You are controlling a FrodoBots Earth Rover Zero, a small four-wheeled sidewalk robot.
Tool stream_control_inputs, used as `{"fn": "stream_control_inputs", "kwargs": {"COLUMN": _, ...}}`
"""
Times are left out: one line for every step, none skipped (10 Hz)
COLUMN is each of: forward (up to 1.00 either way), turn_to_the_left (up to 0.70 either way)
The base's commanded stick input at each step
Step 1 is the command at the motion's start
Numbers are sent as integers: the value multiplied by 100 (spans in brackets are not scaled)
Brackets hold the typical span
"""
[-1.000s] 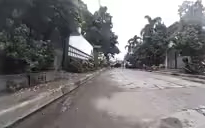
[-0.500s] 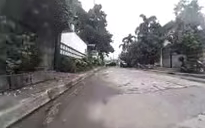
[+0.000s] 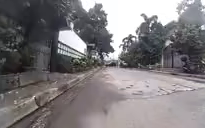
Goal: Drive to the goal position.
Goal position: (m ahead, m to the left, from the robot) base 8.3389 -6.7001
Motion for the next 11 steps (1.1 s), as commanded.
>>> {"fn": "stream_control_inputs", "kwargs": {"forward": 70, "turn_to_the_left": 0}}
{"fn": "stream_control_inputs", "kwargs": {"forward": 70, "turn_to_the_left": 0}}
{"fn": "stream_control_inputs", "kwargs": {"forward": 70, "turn_to_the_left": 0}}
{"fn": "stream_control_inputs", "kwargs": {"forward": 70, "turn_to_the_left": 0}}
{"fn": "stream_control_inputs", "kwargs": {"forward": 70, "turn_to_the_left": 0}}
{"fn": "stream_control_inputs", "kwargs": {"forward": 70, "turn_to_the_left": -20}}
{"fn": "stream_control_inputs", "kwargs": {"forward": 70, "turn_to_the_left": -35}}
{"fn": "stream_control_inputs", "kwargs": {"forward": 70, "turn_to_the_left": -35}}
{"fn": "stream_control_inputs", "kwargs": {"forward": 70, "turn_to_the_left": -21}}
{"fn": "stream_control_inputs", "kwargs": {"forward": 70, "turn_to_the_left": -7}}
{"fn": "stream_control_inputs", "kwargs": {"forward": 70, "turn_to_the_left": 0}}
